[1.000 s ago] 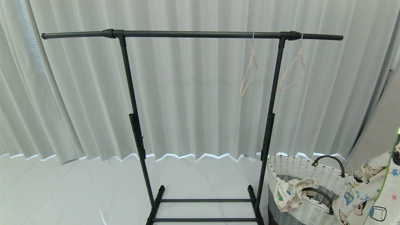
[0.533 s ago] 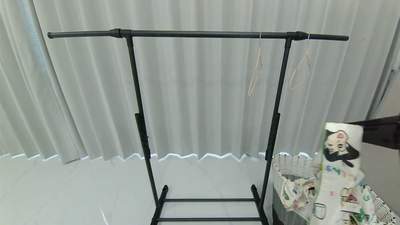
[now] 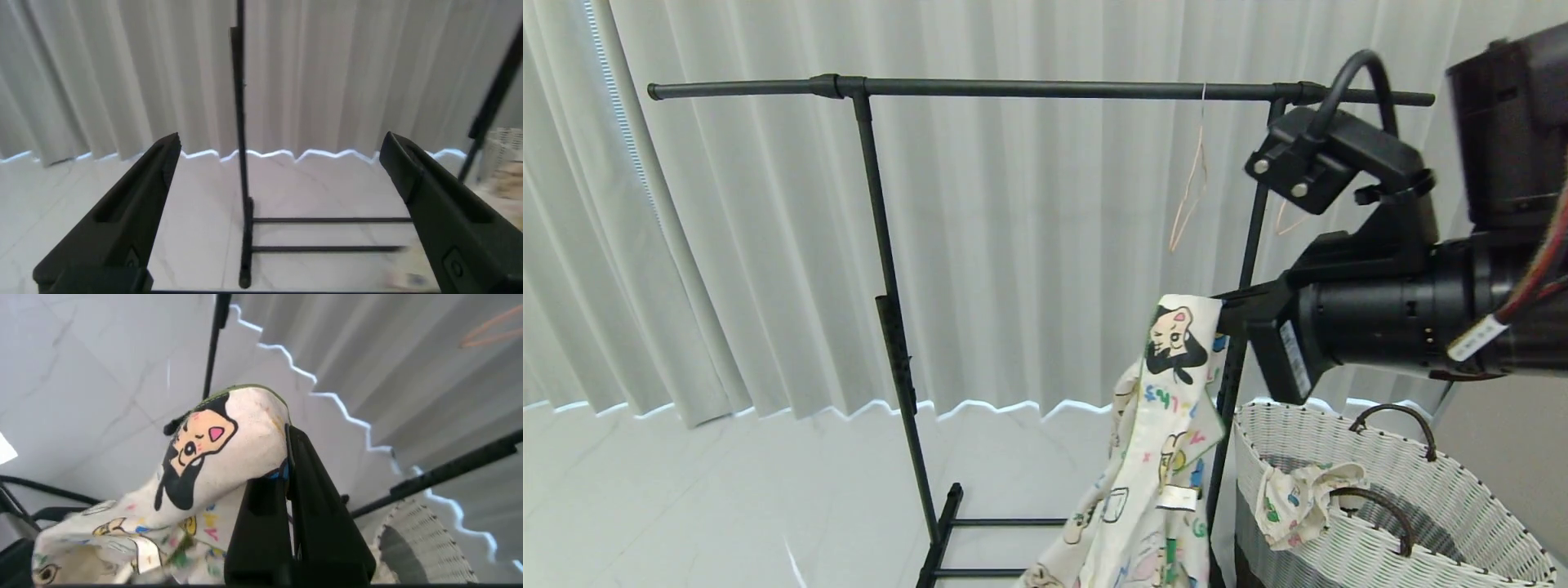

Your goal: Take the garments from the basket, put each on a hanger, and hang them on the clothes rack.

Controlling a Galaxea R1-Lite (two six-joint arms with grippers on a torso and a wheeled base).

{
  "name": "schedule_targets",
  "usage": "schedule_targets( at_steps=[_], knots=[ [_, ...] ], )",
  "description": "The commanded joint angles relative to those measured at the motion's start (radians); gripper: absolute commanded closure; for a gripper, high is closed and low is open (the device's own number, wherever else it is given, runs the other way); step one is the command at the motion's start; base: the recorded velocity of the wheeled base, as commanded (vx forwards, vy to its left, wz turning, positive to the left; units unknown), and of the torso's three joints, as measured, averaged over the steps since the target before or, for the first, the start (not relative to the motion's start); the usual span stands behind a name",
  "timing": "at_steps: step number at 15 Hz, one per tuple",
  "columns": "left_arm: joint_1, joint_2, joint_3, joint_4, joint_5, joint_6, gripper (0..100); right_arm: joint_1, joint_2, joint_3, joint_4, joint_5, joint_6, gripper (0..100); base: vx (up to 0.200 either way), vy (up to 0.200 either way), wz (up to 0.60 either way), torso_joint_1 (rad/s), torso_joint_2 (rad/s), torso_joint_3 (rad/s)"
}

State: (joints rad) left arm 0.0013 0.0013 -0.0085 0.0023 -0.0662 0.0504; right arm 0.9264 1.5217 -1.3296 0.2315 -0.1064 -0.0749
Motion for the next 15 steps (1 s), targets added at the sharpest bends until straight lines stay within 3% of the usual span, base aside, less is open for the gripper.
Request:
schedule_targets(
  at_steps=[1,4,7,9,11,15],
  knots=[
    [-0.018,0.065,-0.110,-0.004,-0.107,-0.018,0,0.028,0.081,-0.003,-0.044,-0.003,0.015,100,0.000,0.000,0.00,0.000,0.00,0.000],
    [-0.050,0.356,-0.363,-0.007,-0.192,-0.037,0,0.043,0.138,-0.005,-0.147,-0.003,0.018,100,0.000,0.000,0.00,0.000,0.00,0.000],
    [-0.066,0.582,-0.585,-0.007,-0.400,-0.027,0,0.045,0.164,-0.010,-0.230,-0.010,0.015,100,0.000,0.000,0.00,0.000,0.00,0.000],
    [-0.099,0.668,-0.627,-0.007,-0.468,-0.027,0,0.043,0.173,-0.011,-0.265,-0.032,0.015,100,0.000,0.000,0.00,0.000,0.00,0.000],
    [-0.196,0.766,-0.631,-0.007,-0.463,-0.032,0,0.043,0.190,-0.046,-0.281,-0.062,0.015,100,0.000,0.000,0.00,0.000,0.00,0.000],
    [-0.326,0.967,-0.697,-0.007,-0.380,-0.040,0,0.032,0.236,-0.142,-0.281,-0.065,0.017,100,0.000,0.000,0.00,0.000,0.00,0.000]
  ],
)
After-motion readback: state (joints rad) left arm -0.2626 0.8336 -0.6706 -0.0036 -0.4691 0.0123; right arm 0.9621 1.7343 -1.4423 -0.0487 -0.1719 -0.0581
